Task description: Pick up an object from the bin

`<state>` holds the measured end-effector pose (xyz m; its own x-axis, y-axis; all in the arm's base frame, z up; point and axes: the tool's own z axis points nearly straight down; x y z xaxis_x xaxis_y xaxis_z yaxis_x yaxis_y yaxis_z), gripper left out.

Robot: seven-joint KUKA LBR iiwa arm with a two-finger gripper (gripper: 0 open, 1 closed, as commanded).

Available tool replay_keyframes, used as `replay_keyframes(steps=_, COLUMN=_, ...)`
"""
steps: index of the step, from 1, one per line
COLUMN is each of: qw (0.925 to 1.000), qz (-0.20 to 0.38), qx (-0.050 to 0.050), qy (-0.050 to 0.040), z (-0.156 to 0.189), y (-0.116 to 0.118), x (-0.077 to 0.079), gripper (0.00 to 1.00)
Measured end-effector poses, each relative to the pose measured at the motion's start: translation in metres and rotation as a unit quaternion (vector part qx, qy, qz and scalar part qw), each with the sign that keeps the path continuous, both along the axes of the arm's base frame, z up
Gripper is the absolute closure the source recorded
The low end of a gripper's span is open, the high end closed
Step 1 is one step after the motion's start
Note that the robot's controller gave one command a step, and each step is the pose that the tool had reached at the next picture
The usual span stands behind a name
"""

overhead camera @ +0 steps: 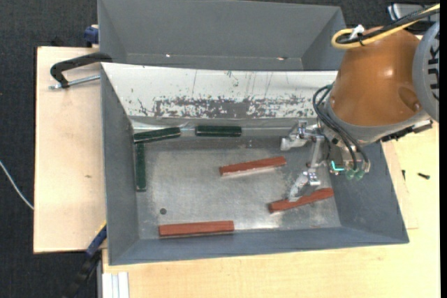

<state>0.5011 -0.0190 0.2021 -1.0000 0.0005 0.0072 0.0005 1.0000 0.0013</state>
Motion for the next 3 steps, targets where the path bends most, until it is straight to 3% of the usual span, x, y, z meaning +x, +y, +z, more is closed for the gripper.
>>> replay_keyframes(steps=1, qw=1.0000, qz=0.000, qx=0.000, qy=-0.0043, z=0.004, y=0.000, x=0.002, gripper=0.00)
replay_keyframes(steps=2, qw=0.9994, qz=-0.034, qx=0.000, qy=-0.0070, z=-0.037, y=0.003, x=0.018, gripper=0.00)
replay_keyframes(steps=3, qw=0.9998, qz=0.020, qx=0.000, qy=0.0005, z=-0.125, y=0.028, x=0.068, gripper=1.00)
